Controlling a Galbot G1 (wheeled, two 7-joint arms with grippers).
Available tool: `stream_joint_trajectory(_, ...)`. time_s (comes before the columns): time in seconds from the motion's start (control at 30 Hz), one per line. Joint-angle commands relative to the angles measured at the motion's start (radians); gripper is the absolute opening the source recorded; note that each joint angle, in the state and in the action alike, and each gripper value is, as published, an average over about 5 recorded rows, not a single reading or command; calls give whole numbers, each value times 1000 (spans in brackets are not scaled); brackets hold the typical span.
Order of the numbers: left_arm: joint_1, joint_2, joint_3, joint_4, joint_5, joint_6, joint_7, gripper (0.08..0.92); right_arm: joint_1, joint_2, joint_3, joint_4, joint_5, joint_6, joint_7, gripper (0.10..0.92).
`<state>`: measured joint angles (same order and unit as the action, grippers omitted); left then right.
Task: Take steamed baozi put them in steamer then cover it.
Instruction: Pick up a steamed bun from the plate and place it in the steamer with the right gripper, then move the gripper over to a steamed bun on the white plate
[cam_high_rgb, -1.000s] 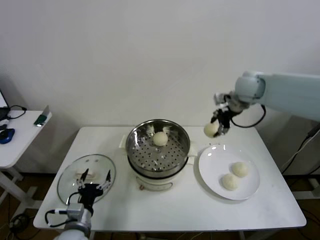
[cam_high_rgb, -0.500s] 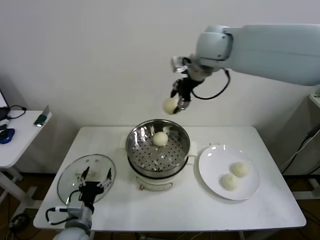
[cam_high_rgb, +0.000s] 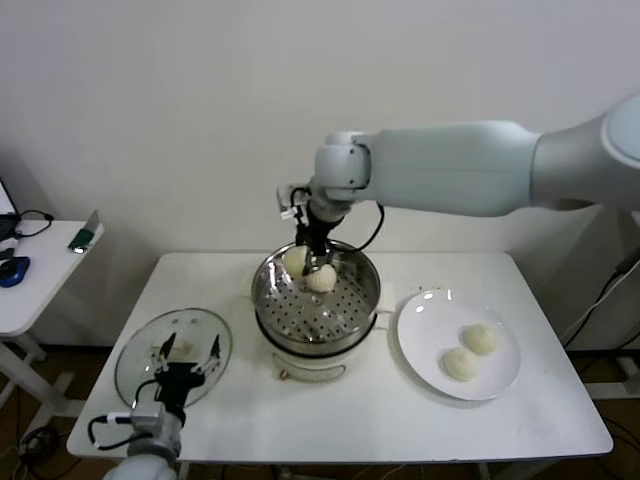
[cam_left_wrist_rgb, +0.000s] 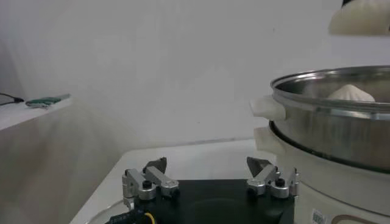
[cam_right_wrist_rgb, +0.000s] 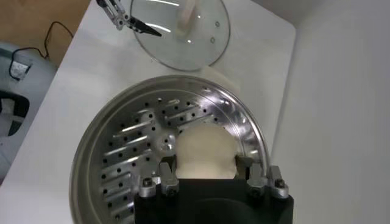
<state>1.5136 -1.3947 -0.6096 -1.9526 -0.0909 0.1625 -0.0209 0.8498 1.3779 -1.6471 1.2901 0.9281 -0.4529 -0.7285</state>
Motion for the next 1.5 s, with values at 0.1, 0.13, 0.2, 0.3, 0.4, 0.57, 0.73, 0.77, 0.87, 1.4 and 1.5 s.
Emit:
stream_joint_trajectory(0.1,-1,1,1,1,0,0,0,823,-131,46,13,-33,12,-70,89,645)
stream_joint_trajectory(0.13,-2,1,1,1,0,0,0,823,-136,47,13,-33,11,-73,94,645)
stream_joint_trajectory(0.2,-3,1,2,3,0,0,0,823,-152,49,15,-40,4,-80,106,645)
stream_joint_trajectory(0.3,-6,1,2,5,-1,0,0,823,-182,57,28,-66,-11,-89,124,645)
stream_joint_trajectory(0.4,-7,2,2,6,-3,-1,0,823,-208,71,43,-99,-25,-96,136,645)
stream_joint_trajectory(0.57,-8,5,0,8,-7,-2,0,823,-231,102,51,-147,-33,-97,142,645)
stream_joint_trajectory(0.73,-7,7,-2,6,-12,-2,0,823,-242,119,51,-168,-41,-96,143,645)
stream_joint_trajectory(0.77,-8,8,-3,6,-13,-3,0,823,-244,121,51,-172,-43,-96,145,645)
stream_joint_trajectory(0.87,-10,9,-4,8,-15,-4,0,823,-249,123,58,-186,-44,-96,149,647)
stream_joint_trajectory(1.4,-16,11,-5,3,-20,-2,2,823,-21,-25,19,-94,-27,53,-24,822)
stream_joint_trajectory(1.5,-16,10,-4,-1,-20,1,2,823,84,-121,-35,-24,5,83,-86,823)
